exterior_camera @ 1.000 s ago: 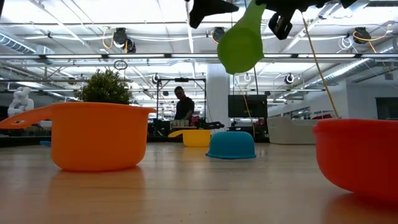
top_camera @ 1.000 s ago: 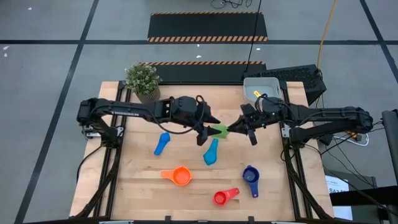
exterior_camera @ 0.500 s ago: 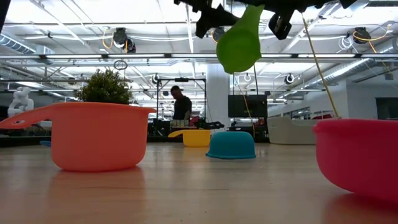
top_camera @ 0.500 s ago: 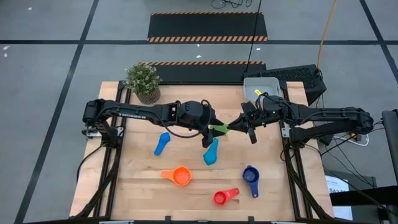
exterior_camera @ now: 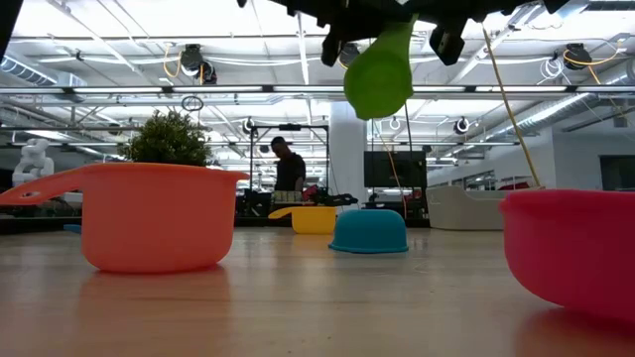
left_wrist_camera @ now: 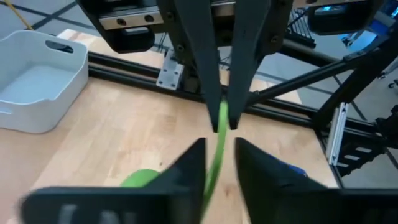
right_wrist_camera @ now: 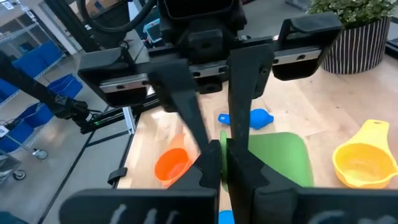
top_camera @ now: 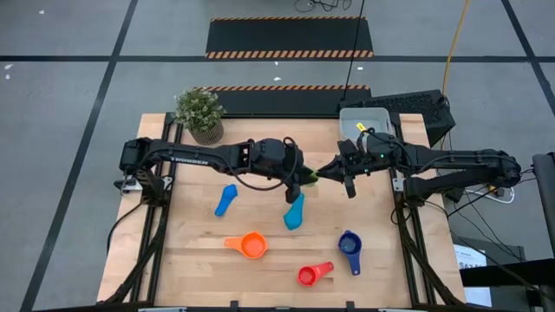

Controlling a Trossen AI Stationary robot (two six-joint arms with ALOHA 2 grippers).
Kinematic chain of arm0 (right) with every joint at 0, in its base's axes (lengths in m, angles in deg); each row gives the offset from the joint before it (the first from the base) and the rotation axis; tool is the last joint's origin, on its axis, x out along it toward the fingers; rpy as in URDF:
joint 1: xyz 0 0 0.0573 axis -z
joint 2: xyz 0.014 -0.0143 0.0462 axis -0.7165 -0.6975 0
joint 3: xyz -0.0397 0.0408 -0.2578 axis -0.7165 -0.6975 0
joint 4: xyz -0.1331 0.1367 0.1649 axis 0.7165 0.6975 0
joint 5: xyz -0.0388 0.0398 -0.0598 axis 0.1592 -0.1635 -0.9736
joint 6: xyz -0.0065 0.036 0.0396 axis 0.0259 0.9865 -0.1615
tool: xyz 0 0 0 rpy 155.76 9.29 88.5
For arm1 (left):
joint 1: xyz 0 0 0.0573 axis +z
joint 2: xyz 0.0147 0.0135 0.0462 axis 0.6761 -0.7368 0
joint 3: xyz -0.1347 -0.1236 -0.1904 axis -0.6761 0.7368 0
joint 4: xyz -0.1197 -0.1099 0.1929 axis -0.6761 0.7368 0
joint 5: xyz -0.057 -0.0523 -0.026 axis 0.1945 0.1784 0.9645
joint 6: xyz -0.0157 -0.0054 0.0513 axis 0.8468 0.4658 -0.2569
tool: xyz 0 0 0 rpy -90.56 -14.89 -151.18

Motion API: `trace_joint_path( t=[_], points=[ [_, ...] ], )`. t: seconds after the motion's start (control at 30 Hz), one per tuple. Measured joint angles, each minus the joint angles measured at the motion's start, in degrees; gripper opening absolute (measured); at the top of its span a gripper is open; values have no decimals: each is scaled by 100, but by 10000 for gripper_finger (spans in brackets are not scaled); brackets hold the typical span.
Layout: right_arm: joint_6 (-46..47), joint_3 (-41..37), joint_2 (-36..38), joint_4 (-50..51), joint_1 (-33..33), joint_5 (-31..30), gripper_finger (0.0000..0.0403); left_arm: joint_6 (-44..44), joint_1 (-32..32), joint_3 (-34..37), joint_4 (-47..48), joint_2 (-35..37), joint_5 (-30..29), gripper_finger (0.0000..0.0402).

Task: Nest measuring cups in basket
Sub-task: Stack the green measuring cup on the orange measuring cup

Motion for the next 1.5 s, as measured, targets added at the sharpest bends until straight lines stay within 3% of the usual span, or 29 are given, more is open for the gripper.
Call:
trace_joint_path(
  t=[0.1,0.3,0.53,0.87,1.13,1.5],
  points=[
    [10,0,0,-16,40,69,0,-24,9,0,-53,0,22,13],
    [194,-2,168,-422,111,-1,10,496,123,9,-569,62,71,8],
    [353,-2,578,-491,406,-438,68,593,398,10,-979,270,-64,5],
    [1057,-2,1147,-1138,965,-438,148,570,1018,2,-1780,1038,-460,4],
    [1317,-2,1007,-1747,1115,-436,179,913,1511,4,-2869,1303,-631,4],
    [1250,-2,373,-3140,1193,-567,180,1835,1932,3,-4409,1273,-851,4]
  ],
)
